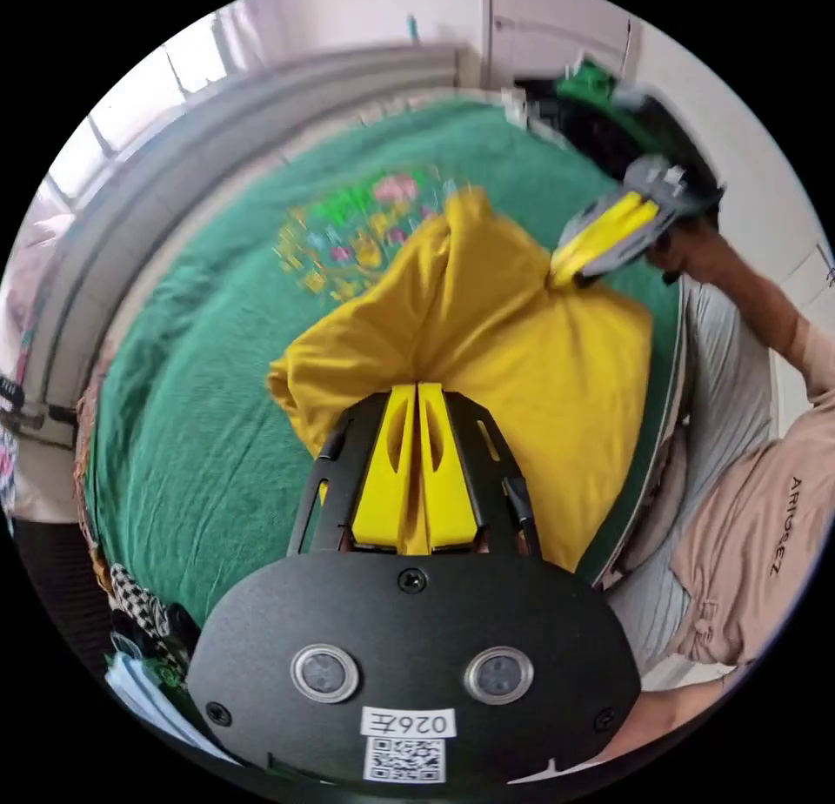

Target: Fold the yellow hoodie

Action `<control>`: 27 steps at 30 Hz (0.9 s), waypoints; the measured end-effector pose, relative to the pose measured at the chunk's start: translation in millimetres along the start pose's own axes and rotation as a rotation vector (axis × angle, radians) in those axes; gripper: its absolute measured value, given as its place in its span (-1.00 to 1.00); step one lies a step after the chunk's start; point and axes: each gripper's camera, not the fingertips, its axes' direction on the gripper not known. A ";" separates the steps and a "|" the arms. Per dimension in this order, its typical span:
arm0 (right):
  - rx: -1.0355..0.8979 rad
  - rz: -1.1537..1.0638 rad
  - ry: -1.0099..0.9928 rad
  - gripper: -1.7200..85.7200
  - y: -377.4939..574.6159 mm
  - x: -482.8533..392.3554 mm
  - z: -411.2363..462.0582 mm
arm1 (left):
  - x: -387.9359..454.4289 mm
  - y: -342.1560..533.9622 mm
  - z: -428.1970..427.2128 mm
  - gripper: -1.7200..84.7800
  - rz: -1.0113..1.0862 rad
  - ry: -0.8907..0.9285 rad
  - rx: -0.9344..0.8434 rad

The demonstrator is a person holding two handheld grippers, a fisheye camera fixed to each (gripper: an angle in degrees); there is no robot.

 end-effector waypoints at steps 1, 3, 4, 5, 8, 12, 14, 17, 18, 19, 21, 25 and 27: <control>0.037 0.034 -0.055 -0.98 0.2 14.7 -11.7 | -8.1 -2.5 -7.0 -0.98 -0.007 0.026 0.048; 0.102 0.051 -0.063 -0.97 5.1 30.2 -32.8 | -22.1 0.6 -27.3 -0.98 -0.066 0.053 0.119; 0.162 0.072 -0.046 -0.96 10.5 40.4 -47.3 | -22.3 7.0 -45.7 -0.98 -0.074 0.019 0.211; 0.210 0.094 -0.045 -0.94 14.6 51.7 -58.2 | -18.7 12.8 -65.0 -0.98 -0.070 -0.008 0.316; 0.250 0.162 -0.128 -0.85 14.1 87.4 -66.6 | -6.2 11.2 -93.6 -0.95 -0.043 -0.078 0.532; 0.219 0.244 -0.213 -0.74 -1.8 127.5 -55.4 | -11.4 -34.5 -64.0 -0.74 0.041 -0.118 0.454; 0.203 0.266 -0.232 -0.72 -15.5 146.2 -50.1 | -37.5 -72.7 -27.2 -0.66 0.128 0.052 0.267; 0.180 0.283 -0.296 -0.68 -37.0 165.8 -42.2 | -75.7 -105.2 16.0 -0.54 0.160 0.289 0.062; 0.177 0.286 -0.316 -0.68 -41.9 169.4 -40.5 | -81.9 -109.6 24.6 -0.51 0.158 0.314 0.023; 0.185 0.295 -0.342 -0.68 -52.2 175.5 -40.2 | -91.0 -116.5 42.2 -0.45 0.154 0.337 -0.048; 0.189 0.293 -0.355 -0.69 -72.0 180.5 -42.4 | -96.7 -123.0 69.5 -0.40 0.167 0.342 -0.141; 0.188 0.263 -0.340 -0.73 -121.3 182.7 -51.4 | -99.1 -117.0 92.8 -0.41 0.197 0.316 -0.152; 0.198 0.250 -0.354 -0.77 -140.2 183.5 -57.4 | -99.8 -110.8 98.7 -0.43 0.213 0.310 -0.151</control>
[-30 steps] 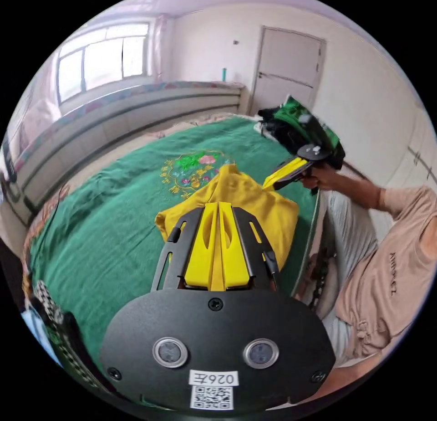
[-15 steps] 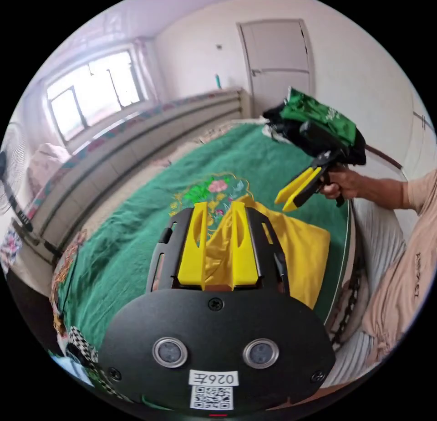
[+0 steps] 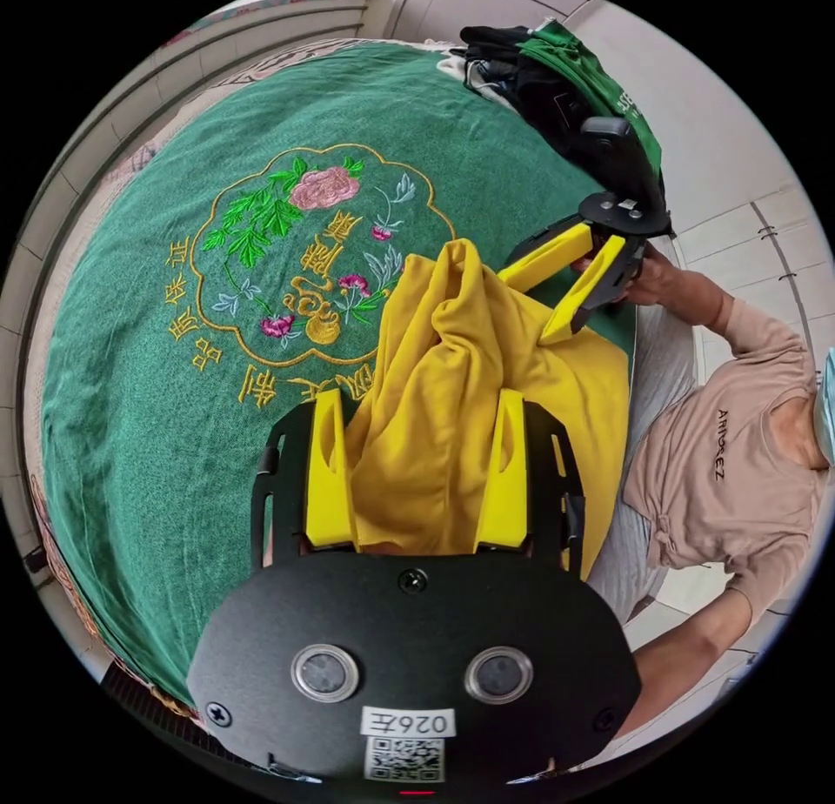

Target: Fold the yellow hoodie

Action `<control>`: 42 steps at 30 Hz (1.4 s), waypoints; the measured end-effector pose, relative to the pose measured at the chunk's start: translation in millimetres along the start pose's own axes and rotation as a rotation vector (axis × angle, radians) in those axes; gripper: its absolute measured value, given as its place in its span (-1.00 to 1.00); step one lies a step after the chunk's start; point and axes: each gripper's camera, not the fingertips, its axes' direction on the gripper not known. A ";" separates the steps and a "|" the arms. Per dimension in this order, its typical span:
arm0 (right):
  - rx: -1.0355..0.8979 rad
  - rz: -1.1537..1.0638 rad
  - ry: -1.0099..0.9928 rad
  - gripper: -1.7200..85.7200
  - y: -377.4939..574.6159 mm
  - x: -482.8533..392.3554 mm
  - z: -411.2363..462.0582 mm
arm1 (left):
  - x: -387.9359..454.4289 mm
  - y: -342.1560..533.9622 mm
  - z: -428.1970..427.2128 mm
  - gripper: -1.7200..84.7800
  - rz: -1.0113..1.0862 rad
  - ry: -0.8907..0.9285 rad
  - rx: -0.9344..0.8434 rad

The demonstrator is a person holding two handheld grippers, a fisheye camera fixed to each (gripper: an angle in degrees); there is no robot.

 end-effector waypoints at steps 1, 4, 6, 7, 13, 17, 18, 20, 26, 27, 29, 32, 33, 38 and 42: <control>-0.022 -0.024 -0.051 -0.82 -13.6 -4.6 2.4 | 1.0 4.5 5.3 -0.46 0.019 -0.014 -0.002; 0.000 -0.067 -0.020 -0.89 -43.3 -29.3 -5.2 | 9.4 20.1 19.2 -0.61 0.096 0.005 0.030; 0.007 -0.169 0.097 -0.91 -61.8 -68.2 -15.3 | 10.1 30.7 29.1 -0.68 0.099 0.055 0.035; 0.012 -0.260 0.207 -0.92 -71.8 -102.6 -18.5 | 13.4 42.8 31.0 -0.72 0.111 0.051 0.069; 0.138 -0.648 0.642 -0.93 -93.0 -277.1 -37.9 | 60.4 147.1 11.2 -0.81 0.084 0.014 0.402; 0.275 -0.802 0.692 -0.94 -102.0 -385.7 -76.2 | 176.8 252.9 -10.7 -0.82 0.086 -0.224 0.613; 0.296 -0.818 0.681 -0.94 -104.1 -402.4 -81.9 | 196.8 268.8 -13.2 -0.82 0.081 -0.266 0.632; 0.369 -0.912 0.648 -0.94 -114.4 -477.1 -98.2 | 280.0 333.3 -22.3 -0.83 0.042 -0.439 0.673; 0.428 -1.299 0.578 -0.94 -170.9 -696.4 -94.4 | 481.4 484.0 -46.4 -0.83 -0.160 -0.938 0.566; 0.427 -1.336 0.560 -0.94 -181.4 -717.7 -91.4 | 496.7 498.3 -50.8 -0.83 -0.187 -0.973 0.551; 0.398 -1.437 0.438 -0.94 -237.9 -795.6 -76.2 | 543.8 557.0 -72.8 -0.83 -0.306 -1.075 0.498; 0.323 -1.471 0.236 -0.94 -338.0 -880.0 -42.7 | 566.4 630.4 -103.9 -0.83 -0.458 -1.095 0.467; 0.301 -1.467 0.196 -0.94 -360.7 -894.4 -33.7 | 566.5 644.6 -109.2 -0.83 -0.484 -1.092 0.462; 0.140 -1.374 0.085 -0.94 -565.0 -974.0 91.9 | 489.5 760.1 -126.7 -0.82 -0.689 -1.021 0.469; -0.069 -1.135 0.209 -0.91 -707.7 -954.1 239.0 | 351.4 840.2 -88.9 -0.82 -0.917 -0.775 0.457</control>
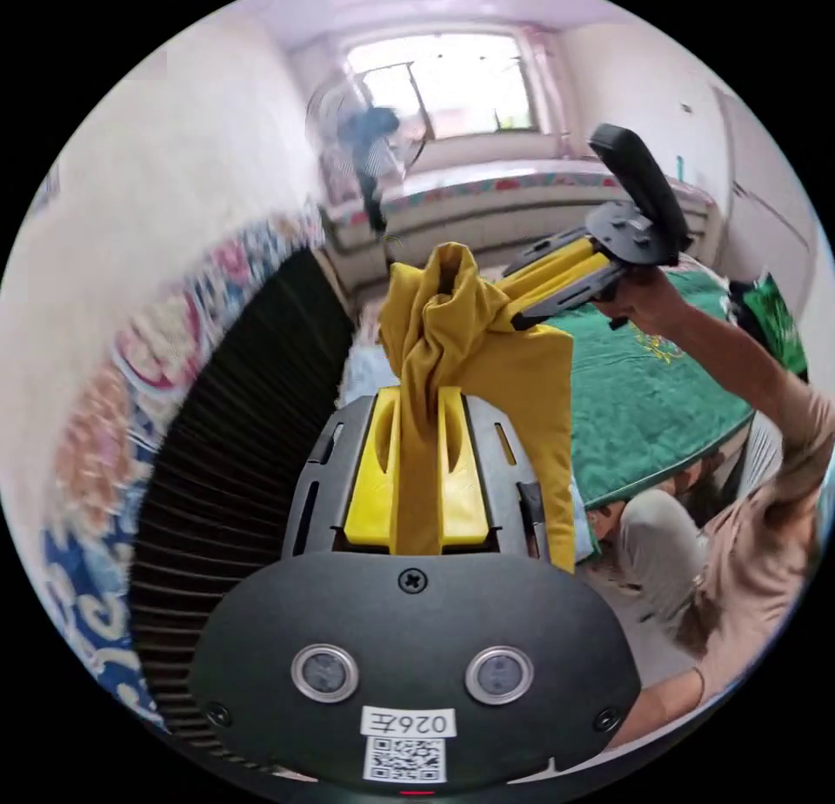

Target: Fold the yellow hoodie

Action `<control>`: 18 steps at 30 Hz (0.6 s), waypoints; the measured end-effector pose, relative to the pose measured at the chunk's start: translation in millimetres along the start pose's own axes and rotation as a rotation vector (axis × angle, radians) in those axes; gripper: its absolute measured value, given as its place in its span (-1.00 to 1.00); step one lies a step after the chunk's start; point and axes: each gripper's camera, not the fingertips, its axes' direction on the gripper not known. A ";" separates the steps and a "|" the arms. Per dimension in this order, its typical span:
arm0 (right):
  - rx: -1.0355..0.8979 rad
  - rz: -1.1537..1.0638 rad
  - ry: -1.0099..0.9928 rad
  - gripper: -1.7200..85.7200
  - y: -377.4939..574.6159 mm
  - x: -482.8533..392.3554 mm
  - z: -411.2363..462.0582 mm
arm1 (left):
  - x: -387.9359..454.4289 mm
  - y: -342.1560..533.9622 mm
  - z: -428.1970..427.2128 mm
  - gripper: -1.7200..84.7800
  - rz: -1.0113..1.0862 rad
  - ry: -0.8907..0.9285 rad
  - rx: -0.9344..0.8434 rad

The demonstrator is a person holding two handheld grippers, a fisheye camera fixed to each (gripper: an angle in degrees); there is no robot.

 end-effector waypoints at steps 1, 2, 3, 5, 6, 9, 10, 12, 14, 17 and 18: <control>-0.124 0.075 -0.027 -0.92 -1.3 34.1 53.7 | -29.4 9.2 36.9 -0.84 -0.066 0.111 -0.090; -0.185 0.083 -0.002 -0.93 7.2 52.6 82.1 | -50.8 26.1 50.7 -0.85 -0.109 0.215 -0.093; -0.174 0.081 0.018 -0.93 13.7 57.7 84.8 | -59.0 37.3 47.5 -0.88 -0.130 0.244 -0.048; -0.075 0.070 0.051 -0.93 40.8 69.8 58.0 | -79.2 91.8 -2.3 -0.95 -0.208 0.277 0.239; -0.048 0.066 0.055 -0.94 47.1 71.6 47.0 | -79.4 104.7 -17.8 -0.96 -0.220 0.269 0.308; 0.130 0.059 0.060 -0.96 77.7 74.9 -9.9 | -44.6 141.4 -77.0 -0.98 -0.195 0.135 0.511; 0.186 0.057 0.047 -0.97 86.0 74.4 -22.5 | -22.5 138.8 -81.9 -0.98 -0.143 0.072 0.480; 0.229 0.052 0.033 -0.98 92.9 71.4 -26.1 | 5.5 128.6 -68.6 -0.98 -0.080 0.006 0.387; 0.237 0.056 0.011 -0.98 100.7 66.3 -7.8 | 27.9 118.6 -27.9 -0.98 -0.010 -0.075 0.219; 0.053 0.055 0.067 -0.99 117.6 65.7 49.3 | 23.0 124.9 43.5 -0.98 0.027 -0.271 -0.099; 0.043 0.047 0.056 -0.99 124.5 65.9 55.0 | 20.8 130.1 41.7 -0.98 0.016 -0.275 -0.054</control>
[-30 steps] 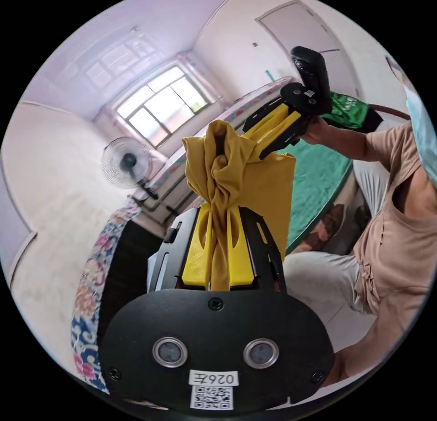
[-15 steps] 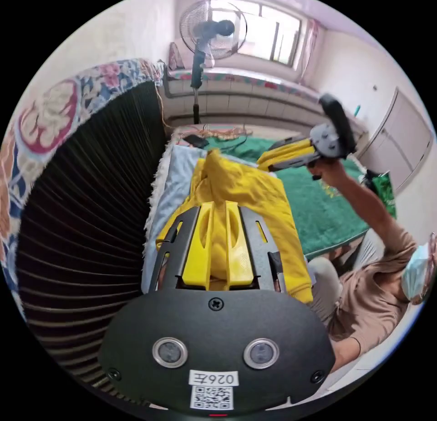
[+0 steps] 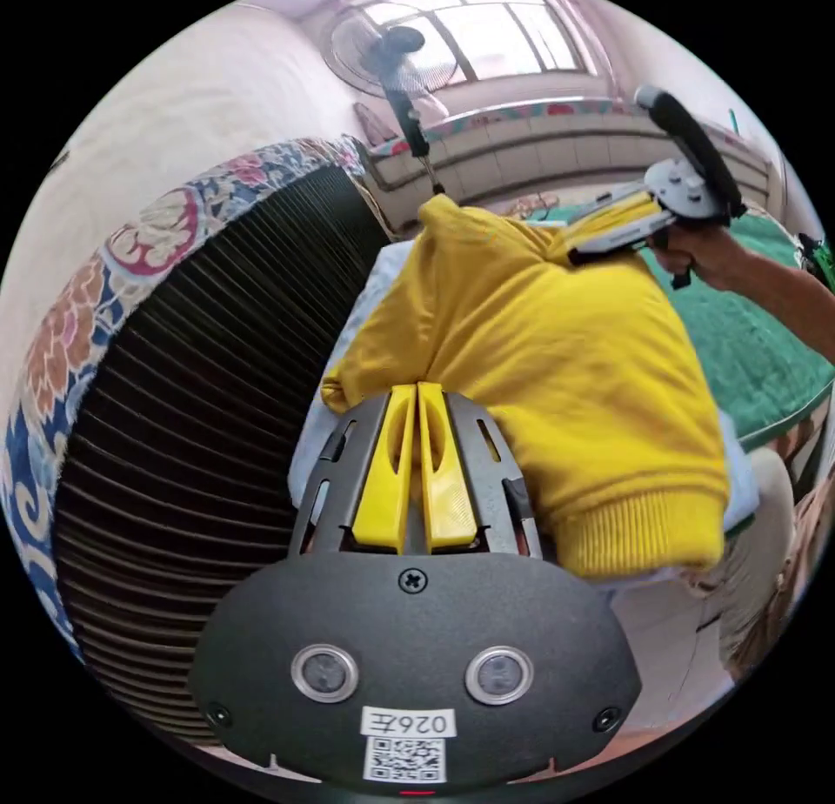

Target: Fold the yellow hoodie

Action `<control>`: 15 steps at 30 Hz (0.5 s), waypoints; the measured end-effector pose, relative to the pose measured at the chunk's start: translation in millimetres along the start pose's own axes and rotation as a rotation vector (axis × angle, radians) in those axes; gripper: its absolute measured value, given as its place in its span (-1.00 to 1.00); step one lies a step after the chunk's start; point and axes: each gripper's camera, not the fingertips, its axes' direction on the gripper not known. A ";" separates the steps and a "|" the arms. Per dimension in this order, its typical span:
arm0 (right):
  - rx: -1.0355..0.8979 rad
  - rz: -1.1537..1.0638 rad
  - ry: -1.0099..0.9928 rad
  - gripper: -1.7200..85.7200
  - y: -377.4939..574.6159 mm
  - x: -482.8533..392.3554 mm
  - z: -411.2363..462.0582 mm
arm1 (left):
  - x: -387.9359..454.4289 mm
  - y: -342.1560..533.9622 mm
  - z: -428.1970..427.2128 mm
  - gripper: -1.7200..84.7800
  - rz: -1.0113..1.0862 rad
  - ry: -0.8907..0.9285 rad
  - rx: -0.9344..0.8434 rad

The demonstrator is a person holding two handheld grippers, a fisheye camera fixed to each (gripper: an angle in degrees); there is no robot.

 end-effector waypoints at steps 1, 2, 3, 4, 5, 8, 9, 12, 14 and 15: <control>0.050 0.024 -0.018 -0.99 17.0 2.4 -9.0 | -9.4 5.0 -9.2 -0.98 -0.037 0.024 0.040; 0.100 0.056 -0.015 -0.98 33.2 3.1 -34.2 | -21.9 4.9 -23.8 -0.98 -0.080 0.085 0.051; 0.100 0.068 0.000 -0.98 40.1 2.3 -48.9 | -27.4 4.3 -33.4 -0.98 -0.092 0.107 0.055; 0.087 0.081 0.054 -0.98 54.4 -2.3 -83.3 | -36.2 4.6 -61.0 -0.98 -0.123 0.128 0.102; 0.113 0.060 0.123 -0.98 75.6 -12.7 -129.4 | -37.4 9.4 -100.6 -0.98 -0.139 0.126 0.239; 0.400 0.012 0.304 -0.97 176.2 -58.4 -287.8 | -9.0 30.4 -215.5 -0.98 -0.124 0.060 0.686; 0.464 0.012 0.333 -0.97 202.5 -69.2 -321.2 | 0.9 33.9 -235.9 -0.98 -0.112 0.041 0.766; 0.708 0.001 0.474 -0.90 339.9 -129.0 -464.1 | 57.3 34.4 -311.1 -0.98 -0.027 0.011 1.059; 0.733 -0.047 0.626 -0.92 432.6 -180.2 -539.5 | 99.4 10.0 -343.2 -0.98 0.091 0.120 1.183; 0.710 -0.052 0.676 -0.95 452.4 -191.7 -554.2 | 109.4 1.1 -348.3 -0.98 0.120 0.162 1.207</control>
